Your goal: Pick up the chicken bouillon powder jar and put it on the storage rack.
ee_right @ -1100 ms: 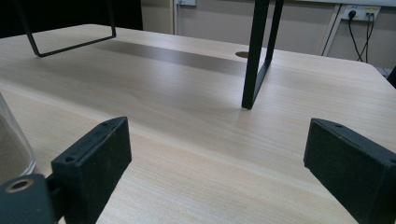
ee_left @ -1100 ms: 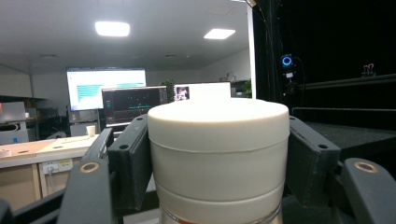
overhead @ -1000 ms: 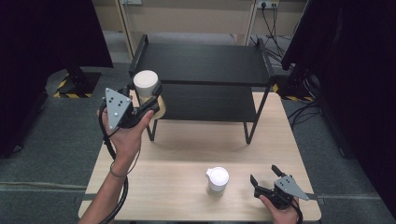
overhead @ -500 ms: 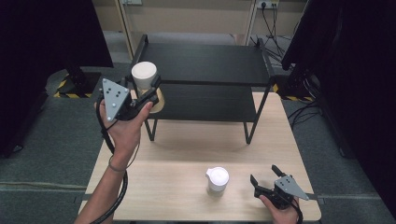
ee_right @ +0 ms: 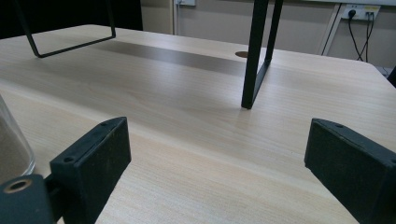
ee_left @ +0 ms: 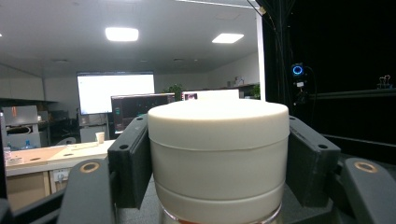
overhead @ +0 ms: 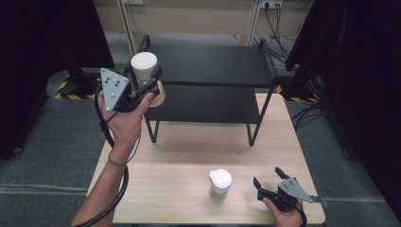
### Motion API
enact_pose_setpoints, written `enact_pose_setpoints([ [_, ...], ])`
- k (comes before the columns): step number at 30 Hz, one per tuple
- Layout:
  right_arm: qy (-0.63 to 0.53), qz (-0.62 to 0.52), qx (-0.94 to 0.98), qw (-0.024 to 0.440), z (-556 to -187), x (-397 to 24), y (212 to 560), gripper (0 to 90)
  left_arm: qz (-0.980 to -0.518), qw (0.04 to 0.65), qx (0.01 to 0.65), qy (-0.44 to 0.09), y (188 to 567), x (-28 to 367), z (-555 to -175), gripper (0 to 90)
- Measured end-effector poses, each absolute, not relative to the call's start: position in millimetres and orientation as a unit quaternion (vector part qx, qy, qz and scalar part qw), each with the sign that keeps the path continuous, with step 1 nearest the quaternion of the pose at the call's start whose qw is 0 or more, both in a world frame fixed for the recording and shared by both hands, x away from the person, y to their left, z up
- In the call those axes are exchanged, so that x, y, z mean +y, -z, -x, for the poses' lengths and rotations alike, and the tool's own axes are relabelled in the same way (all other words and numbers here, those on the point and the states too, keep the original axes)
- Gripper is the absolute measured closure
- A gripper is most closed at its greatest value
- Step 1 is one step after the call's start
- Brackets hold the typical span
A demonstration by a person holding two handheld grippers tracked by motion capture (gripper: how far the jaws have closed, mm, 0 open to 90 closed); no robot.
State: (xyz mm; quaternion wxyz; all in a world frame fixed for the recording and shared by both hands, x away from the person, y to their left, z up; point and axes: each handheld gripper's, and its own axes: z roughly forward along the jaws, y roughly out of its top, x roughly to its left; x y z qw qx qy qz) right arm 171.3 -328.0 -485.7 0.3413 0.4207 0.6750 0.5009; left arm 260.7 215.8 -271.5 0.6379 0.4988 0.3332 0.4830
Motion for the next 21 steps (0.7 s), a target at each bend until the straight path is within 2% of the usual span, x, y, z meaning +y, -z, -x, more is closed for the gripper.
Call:
enact_pose_setpoints([
  [21,-0.501,-0.421,0.675,0.341,-171.5,-328.1,485.6,7.2,-0.498,0.629,0.342,-0.489,246.7,211.4,-277.4,33.8],
])
